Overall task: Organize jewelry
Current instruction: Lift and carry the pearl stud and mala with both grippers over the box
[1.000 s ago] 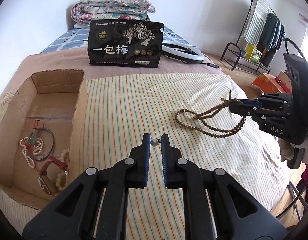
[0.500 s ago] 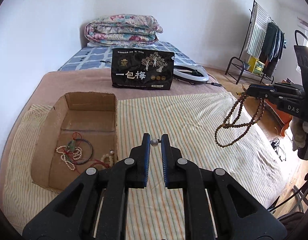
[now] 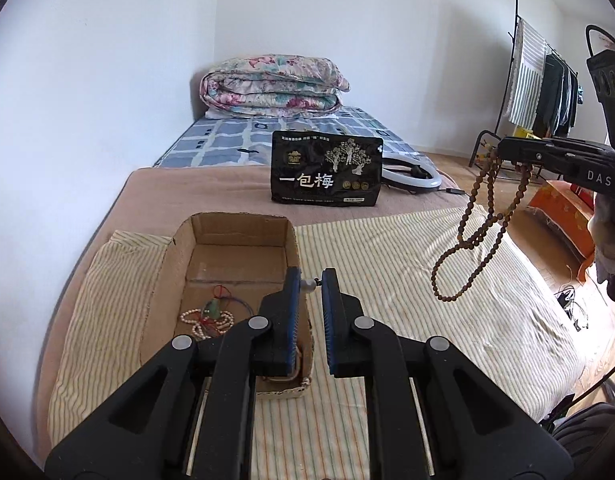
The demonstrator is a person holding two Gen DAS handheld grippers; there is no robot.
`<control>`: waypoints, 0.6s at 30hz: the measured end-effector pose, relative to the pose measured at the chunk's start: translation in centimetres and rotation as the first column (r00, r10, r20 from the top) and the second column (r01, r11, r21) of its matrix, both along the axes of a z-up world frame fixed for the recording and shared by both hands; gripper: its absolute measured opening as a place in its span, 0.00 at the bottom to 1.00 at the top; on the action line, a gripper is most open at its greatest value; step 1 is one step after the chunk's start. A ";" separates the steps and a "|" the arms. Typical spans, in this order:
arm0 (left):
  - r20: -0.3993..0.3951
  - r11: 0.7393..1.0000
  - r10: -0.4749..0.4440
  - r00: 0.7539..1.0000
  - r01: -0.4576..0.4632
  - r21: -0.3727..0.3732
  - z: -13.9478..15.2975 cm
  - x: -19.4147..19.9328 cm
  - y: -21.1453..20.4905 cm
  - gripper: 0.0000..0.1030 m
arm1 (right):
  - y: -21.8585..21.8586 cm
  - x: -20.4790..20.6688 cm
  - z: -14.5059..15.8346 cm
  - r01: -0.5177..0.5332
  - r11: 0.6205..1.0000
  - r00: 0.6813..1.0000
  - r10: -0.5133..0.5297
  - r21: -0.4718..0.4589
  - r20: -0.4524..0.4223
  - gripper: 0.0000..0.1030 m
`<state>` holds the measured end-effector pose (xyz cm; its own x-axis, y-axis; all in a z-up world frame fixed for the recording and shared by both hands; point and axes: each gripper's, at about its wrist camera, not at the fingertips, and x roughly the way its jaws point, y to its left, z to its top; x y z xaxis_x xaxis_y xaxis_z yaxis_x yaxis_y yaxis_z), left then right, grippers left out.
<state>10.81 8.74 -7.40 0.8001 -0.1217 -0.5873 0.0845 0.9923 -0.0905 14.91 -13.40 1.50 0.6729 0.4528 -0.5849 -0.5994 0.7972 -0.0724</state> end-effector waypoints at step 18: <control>-0.015 0.997 0.069 0.998 -0.068 0.031 -1.0 0.9 5.0 0.09 | 8.8 3.3 1.2 -0.057 0.996 0.998 0.058 0.062 -0.006 0.10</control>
